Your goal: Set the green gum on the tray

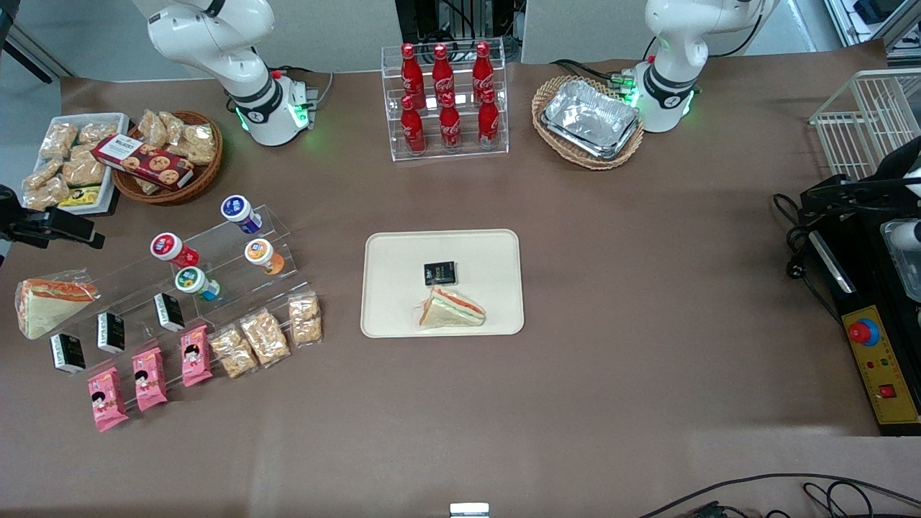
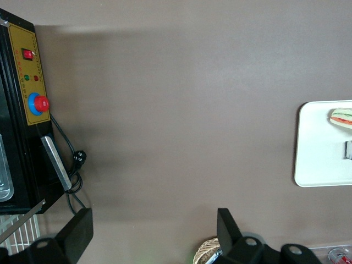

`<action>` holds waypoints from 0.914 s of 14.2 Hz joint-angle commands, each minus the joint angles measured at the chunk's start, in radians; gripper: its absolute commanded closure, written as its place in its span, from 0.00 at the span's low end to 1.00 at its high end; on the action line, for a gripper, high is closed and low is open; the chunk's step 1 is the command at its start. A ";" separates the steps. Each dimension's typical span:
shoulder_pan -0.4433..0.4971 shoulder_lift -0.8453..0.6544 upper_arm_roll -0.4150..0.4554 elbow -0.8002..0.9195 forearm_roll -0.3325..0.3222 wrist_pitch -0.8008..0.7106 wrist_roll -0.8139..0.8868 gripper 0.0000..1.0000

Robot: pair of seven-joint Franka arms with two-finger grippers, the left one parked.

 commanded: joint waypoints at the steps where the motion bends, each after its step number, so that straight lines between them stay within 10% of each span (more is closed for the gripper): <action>1: -0.002 -0.010 -0.006 0.024 -0.014 -0.020 -0.016 0.00; 13: 0.006 -0.108 0.000 -0.121 -0.009 -0.021 -0.015 0.00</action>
